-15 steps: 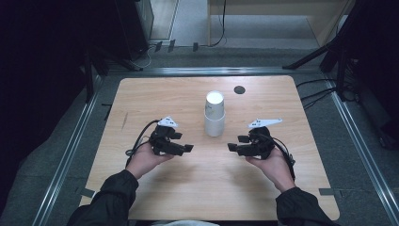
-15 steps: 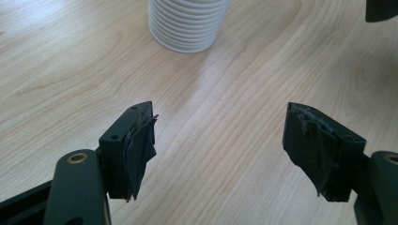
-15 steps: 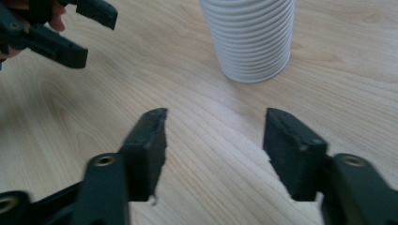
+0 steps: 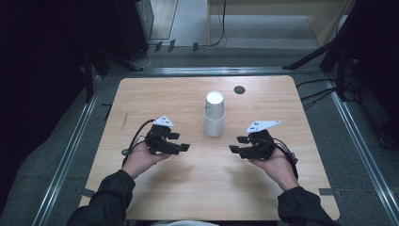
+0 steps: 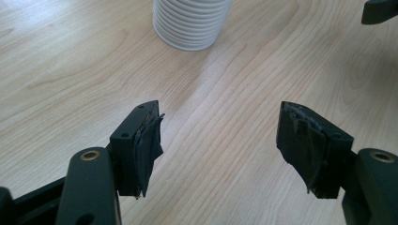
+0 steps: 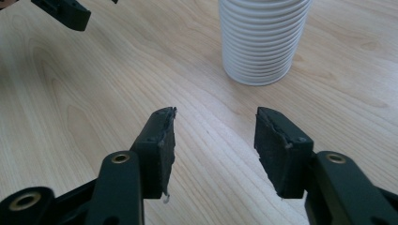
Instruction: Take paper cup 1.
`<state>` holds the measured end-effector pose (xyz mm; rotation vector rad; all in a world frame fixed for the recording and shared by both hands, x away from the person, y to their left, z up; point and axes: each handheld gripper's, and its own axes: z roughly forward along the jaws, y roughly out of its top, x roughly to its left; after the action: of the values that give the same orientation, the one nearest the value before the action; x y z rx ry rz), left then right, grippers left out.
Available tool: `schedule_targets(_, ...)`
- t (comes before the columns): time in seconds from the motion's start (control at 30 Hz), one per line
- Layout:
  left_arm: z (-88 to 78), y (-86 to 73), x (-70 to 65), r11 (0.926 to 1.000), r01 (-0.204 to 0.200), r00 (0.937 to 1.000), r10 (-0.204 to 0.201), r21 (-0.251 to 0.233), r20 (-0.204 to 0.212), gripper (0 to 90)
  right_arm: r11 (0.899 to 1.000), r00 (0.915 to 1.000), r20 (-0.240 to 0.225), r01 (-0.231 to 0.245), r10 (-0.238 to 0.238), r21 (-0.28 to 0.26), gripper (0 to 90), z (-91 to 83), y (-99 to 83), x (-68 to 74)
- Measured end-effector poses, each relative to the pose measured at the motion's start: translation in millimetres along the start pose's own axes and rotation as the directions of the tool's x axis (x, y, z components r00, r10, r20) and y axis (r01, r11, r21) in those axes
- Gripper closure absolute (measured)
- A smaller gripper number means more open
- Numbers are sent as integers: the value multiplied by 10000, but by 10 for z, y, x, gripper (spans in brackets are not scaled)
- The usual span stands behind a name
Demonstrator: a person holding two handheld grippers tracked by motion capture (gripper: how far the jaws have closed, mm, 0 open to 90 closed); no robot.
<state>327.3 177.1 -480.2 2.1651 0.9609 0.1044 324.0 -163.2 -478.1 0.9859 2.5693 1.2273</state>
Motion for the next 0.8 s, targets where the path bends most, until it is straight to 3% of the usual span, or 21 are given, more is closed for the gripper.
schedule_targets(0.07, -19, -1, -7, 9999, -146, 9999, 146, 31, -84, 313, 9997, 9996, 185, -229, 228, 52, 450, -12, 21, -3)
schedule_targets(0.13, -40, -6, -2, 9999, -157, 9998, 158, 53, -98, 314, 9966, 9968, 50, -792, 792, 214, 457, -36, 54, -30)
schedule_targets(0.2, -50, -10, 1, 9998, -177, 9998, 177, 48, -94, 314, 9975, 9976, 14, -695, 694, 130, 462, -52, 63, -30)
schedule_targets(0.27, -71, -16, 4, 9999, -161, 9998, 162, 47, -97, 313, 9995, 9994, 167, -300, 301, -16, 429, -88, 96, -17)
schedule_targets(0.33, -90, -12, 26, 9992, 326, 9994, -328, 215, 109, 313, 9996, 9994, 222, -260, 258, 56, 399, -100, 119, -21)
schedule_targets(0.4, -94, -13, 28, 9988, 427, 9990, -430, 236, 135, 313, 9996, 9994, 202, -284, 283, 51, 388, -103, 132, -20)
schedule_targets(0.57, -87, -30, 19, 9998, -31, 10000, 31, 200, -22, 309, 9988, 9988, 286, 389, -398, 291, 361, -95, 247, 7)
schedule_targets(0.6, -87, -30, 19, 9998, -31, 10000, 31, 200, -22, 306, 9988, 9988, 286, 389, -398, 291, 361, -95, 247, 7)
schedule_targets(0.7, -73, -37, -21, 9983, -520, 9986, 521, 243, -26, 303, 9974, 9991, 223, 344, -358, 629, 366, -65, 346, 27)
schedule_targets(0.8, -71, -35, -43, 9981, -565, 9984, 564, 252, 35, 301, 9972, 9989, 183, 427, -439, 616, 365, -53, 397, 17)
